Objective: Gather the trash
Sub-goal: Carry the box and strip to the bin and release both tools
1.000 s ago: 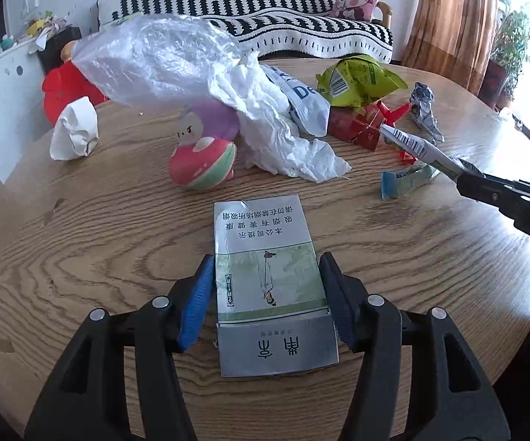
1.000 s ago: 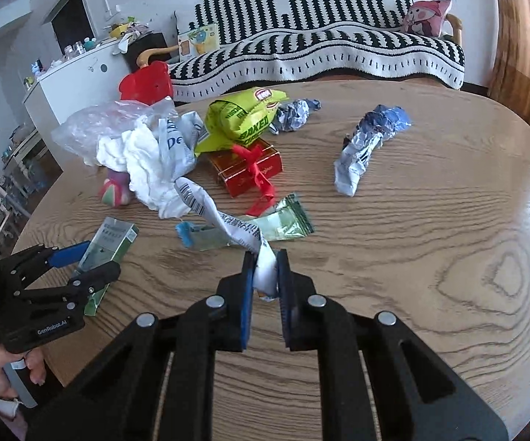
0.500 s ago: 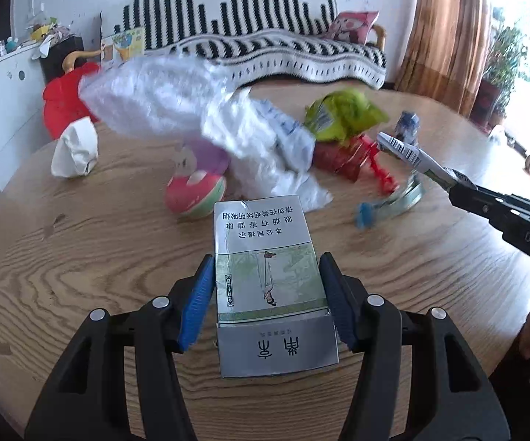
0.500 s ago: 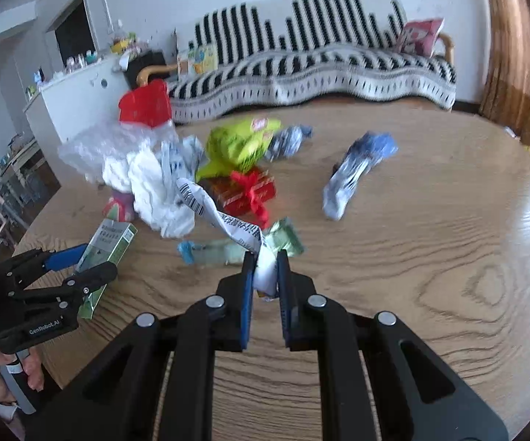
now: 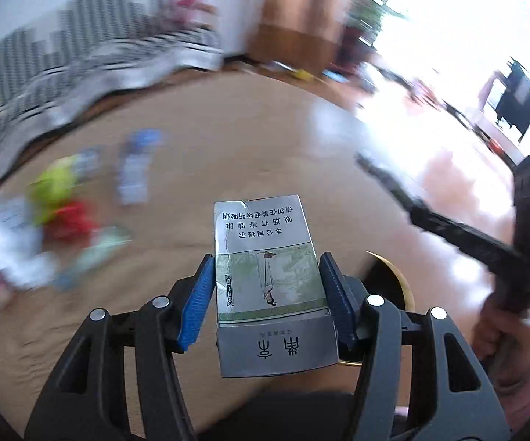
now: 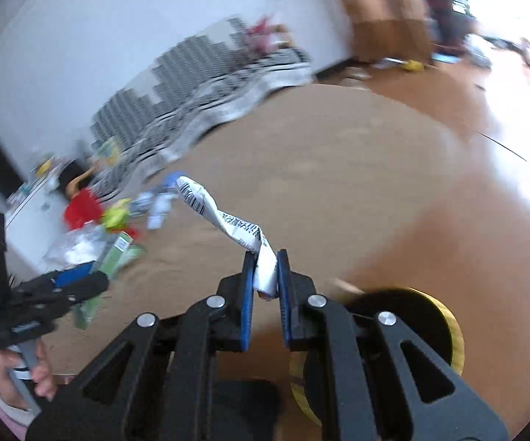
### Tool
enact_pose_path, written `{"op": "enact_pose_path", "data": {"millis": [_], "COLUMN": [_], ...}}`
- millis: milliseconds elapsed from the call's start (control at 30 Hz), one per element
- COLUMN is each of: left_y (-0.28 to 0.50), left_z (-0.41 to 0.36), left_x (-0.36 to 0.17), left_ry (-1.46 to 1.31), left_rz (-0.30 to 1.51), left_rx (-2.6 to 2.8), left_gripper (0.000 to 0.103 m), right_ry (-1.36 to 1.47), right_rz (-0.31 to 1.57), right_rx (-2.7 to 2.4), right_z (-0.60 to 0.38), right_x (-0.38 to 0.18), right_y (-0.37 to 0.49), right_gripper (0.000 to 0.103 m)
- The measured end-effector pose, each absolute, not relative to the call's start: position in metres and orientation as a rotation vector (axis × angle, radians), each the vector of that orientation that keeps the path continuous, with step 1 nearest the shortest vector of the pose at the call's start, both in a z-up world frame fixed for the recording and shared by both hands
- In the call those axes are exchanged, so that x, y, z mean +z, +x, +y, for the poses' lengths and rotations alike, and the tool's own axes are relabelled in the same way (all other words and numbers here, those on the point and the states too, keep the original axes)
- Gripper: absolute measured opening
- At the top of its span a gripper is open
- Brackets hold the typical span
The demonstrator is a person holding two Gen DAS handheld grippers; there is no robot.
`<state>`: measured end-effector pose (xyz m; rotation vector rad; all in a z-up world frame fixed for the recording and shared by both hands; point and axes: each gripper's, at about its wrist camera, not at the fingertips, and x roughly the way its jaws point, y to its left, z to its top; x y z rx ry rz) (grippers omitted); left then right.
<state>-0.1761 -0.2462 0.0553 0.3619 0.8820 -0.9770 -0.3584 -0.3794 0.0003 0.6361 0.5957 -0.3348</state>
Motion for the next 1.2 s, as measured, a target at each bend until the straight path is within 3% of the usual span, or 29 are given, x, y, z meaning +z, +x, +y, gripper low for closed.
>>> {"op": "enact_pose_path", "data": {"millis": [100, 267, 333, 433, 933, 1000, 1033, 1067, 1100, 1133, 1200], "left_y": [-0.212, -0.251, -0.255, -0.252, -0.248, -0.253, -0.256, -0.259, -0.261, -0.265, -0.271], "left_z": [-0.3, -0.354, -0.362, -0.361, -0.358, -0.363, -0.371, -0.374, -0.376, -0.377, -0.375], "left_x": [0.036, -0.042, -0.064, -0.058, -0.059, -0.065, -0.071, -0.074, -0.075, -0.075, -0.063], "left_ry": [0.428, 0.489, 0.549, 0.537, 0.53, 0.568, 0.623, 0.663, 0.685, 0.693, 0.672], "left_rz": [0.944, 1.125, 1.191, 1.13, 1.162, 1.182, 1.179, 1.175, 1.179, 1.172, 1.104], "left_rx": [-1.073, -1.155, -1.138, -1.122, -1.135, -1.14, -1.117, -1.101, -1.101, -1.126, -1.171], "left_gripper": [0.056, 0.052, 0.012, 0.011, 0.011, 0.013, 0.021, 0.047, 0.068, 0.087, 0.087], "right_ry": [0.705, 0.862, 0.893, 0.9, 0.946, 0.966, 0.984, 1.008, 1.028, 1.047, 1.038], "right_rz": [0.628, 0.692, 0.709, 0.726, 0.747, 0.742, 0.735, 0.738, 0.734, 0.707, 0.663], "right_rx": [-0.426, -0.467, -0.46, -0.446, -0.461, -0.468, -0.468, -0.475, -0.475, -0.479, -0.503], "right_z": [-0.407, -0.429, -0.433, -0.434, -0.443, -0.444, -0.446, -0.449, -0.451, -0.454, -0.457], "right_x": [-0.03, -0.083, -0.096, -0.106, -0.111, -0.111, -0.111, -0.112, -0.111, -0.109, -0.102], "right_y": [-0.403, -0.441, -0.443, -0.442, -0.441, -0.443, -0.443, -0.445, -0.447, -0.451, -0.459], "right_gripper": [0.013, 0.013, 0.013, 0.013, 0.013, 0.013, 0.015, 0.032, 0.075, 0.094, 0.097]}}
